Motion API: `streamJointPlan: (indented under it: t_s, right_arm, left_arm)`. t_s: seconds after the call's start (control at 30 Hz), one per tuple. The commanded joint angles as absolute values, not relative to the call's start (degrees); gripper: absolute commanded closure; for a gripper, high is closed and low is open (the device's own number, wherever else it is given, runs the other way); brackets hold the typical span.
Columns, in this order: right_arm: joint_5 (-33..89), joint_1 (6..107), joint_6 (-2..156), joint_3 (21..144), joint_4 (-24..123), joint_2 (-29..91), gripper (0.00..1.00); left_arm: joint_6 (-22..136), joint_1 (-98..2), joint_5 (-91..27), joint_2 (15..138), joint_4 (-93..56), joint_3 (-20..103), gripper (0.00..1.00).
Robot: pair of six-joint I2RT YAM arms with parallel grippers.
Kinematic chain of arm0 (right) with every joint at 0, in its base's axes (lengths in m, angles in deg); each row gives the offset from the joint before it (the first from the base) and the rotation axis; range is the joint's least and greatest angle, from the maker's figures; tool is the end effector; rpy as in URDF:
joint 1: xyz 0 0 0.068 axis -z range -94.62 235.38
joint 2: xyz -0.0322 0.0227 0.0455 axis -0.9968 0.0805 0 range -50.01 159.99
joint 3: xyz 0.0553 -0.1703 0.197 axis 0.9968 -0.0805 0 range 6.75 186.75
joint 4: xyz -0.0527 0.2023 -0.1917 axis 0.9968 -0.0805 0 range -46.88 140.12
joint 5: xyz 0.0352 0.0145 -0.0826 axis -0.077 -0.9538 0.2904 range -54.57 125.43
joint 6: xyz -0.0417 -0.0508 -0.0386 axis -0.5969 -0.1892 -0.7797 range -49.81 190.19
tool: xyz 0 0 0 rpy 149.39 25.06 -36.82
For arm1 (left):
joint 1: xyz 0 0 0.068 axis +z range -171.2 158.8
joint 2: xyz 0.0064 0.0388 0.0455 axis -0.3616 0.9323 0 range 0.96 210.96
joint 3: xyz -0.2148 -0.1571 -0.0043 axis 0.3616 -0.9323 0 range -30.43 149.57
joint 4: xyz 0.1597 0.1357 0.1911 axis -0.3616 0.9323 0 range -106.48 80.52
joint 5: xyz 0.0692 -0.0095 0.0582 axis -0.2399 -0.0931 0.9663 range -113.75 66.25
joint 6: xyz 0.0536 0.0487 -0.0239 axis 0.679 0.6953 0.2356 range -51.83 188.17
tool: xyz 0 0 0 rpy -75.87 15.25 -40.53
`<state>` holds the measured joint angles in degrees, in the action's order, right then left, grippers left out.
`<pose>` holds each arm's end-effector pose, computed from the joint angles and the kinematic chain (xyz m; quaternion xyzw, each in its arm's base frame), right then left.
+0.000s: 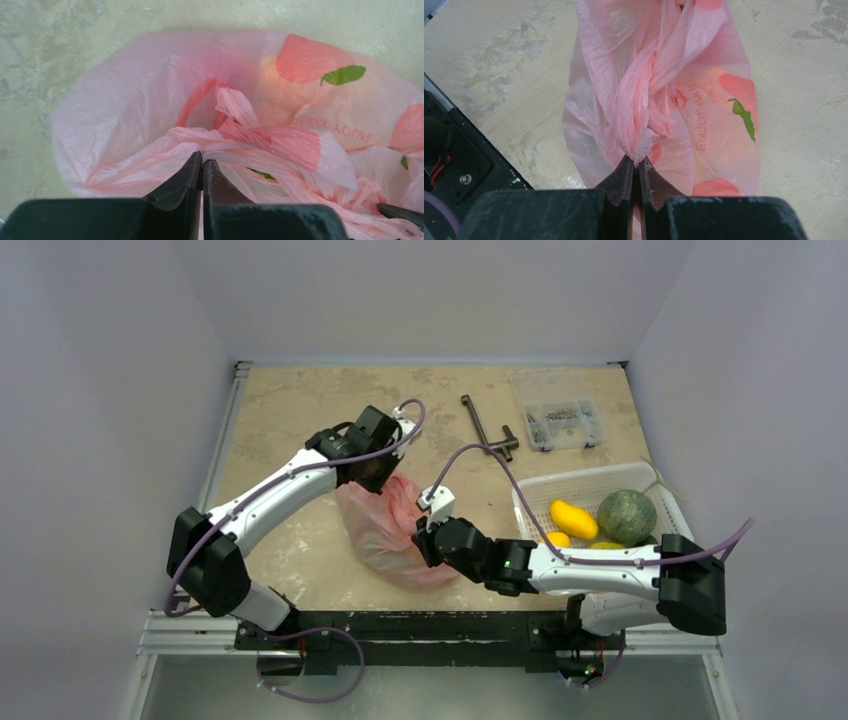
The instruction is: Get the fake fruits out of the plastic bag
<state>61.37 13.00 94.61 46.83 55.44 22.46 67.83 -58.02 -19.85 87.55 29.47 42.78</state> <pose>0.1235 0.2956 0.2055 -0.2308 0.8070 0.2533 0.4809 0.2832 -0.2066 0.2473 0.2931 0.9182 -0.0531 0.2610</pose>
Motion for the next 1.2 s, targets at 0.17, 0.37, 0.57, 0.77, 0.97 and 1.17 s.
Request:
streamJointPlan:
  t_s: [0.17,0.37,0.57,0.77,0.97,1.17]
  right_arm:
    - [61.94,12.78,95.37,48.2,57.58,22.3,1.0]
    - [62.99,12.83,97.12,46.68,58.83,20.99,1.0]
    - [65.55,12.78,107.22,41.33,62.45,15.06,1.0]
    - [66.03,12.78,111.78,35.95,66.64,9.68,0.87]
    - [61.32,17.84,108.24,39.85,62.72,8.33,0.59]
    - [42.91,28.02,106.62,49.13,58.1,10.87,0.19]
  left_arm:
    - [60.33,-49.18,-2.49,74.97,25.82,41.82,1.0]
    - [54.66,-37.23,-11.29,66.96,21.15,37.92,1.0]
    - [54.29,-33.6,-22.63,64.06,17.34,35.14,1.0]
    - [54.58,-33.52,-23.25,64.08,17.13,34.83,1.0]
    - [54.68,-33.5,-26.86,64.96,17.03,34.76,1.0]
    - [55.07,-33.57,-28.05,66.15,17.53,35.31,1.0]
